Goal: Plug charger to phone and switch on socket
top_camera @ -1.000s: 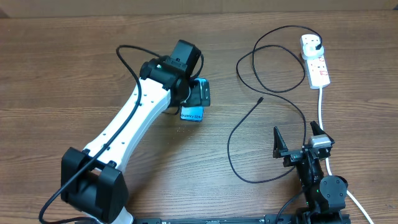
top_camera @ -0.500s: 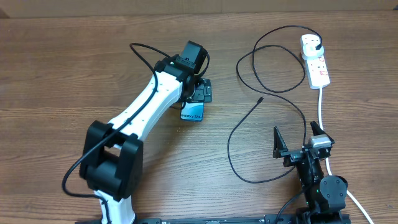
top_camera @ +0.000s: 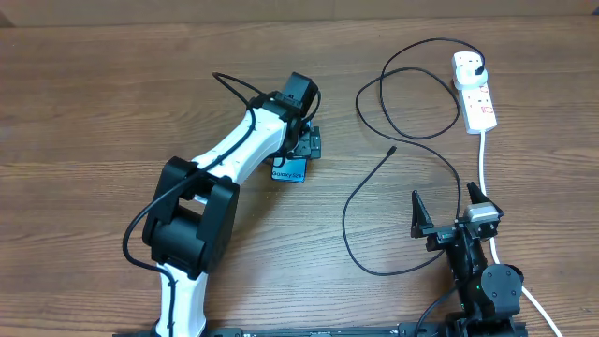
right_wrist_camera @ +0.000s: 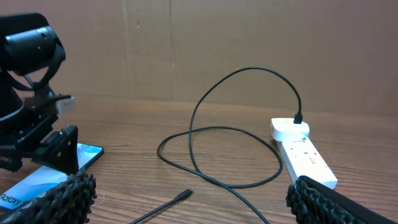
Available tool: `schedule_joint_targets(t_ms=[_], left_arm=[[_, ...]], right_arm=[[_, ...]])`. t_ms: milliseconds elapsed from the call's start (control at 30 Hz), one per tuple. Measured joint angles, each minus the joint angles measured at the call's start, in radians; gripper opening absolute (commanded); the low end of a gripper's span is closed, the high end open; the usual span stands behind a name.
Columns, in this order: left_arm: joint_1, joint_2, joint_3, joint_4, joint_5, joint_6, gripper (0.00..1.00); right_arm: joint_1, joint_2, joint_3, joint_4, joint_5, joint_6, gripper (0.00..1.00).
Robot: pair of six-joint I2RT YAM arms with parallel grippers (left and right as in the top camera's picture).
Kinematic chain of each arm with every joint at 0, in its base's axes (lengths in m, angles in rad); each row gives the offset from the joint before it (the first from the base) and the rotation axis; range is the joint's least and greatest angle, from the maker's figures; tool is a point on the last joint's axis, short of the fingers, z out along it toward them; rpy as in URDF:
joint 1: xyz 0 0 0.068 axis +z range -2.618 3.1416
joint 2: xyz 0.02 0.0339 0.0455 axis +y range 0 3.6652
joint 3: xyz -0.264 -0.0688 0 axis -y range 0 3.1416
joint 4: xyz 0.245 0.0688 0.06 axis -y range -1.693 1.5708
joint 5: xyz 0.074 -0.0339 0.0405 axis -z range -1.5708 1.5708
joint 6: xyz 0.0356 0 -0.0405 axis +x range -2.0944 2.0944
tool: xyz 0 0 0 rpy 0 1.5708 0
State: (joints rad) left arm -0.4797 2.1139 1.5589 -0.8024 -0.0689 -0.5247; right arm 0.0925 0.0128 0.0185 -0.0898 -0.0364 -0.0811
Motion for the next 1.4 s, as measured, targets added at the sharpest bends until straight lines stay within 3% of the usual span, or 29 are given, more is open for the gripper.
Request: schedule_joint_targets(t_ms=[467,1400], left_arm=[[-0.061,0.001,0.0,0.026,-0.114,-0.001,1.0],[-0.016,0.002,0.0,0.026,-0.1,-0.001,1.0]], right_arm=[[0.0,0.0,0.0,0.0,0.0,-0.001,1.0],[0.0,0.0,0.0,0.0,0.0,-0.001,1.0]])
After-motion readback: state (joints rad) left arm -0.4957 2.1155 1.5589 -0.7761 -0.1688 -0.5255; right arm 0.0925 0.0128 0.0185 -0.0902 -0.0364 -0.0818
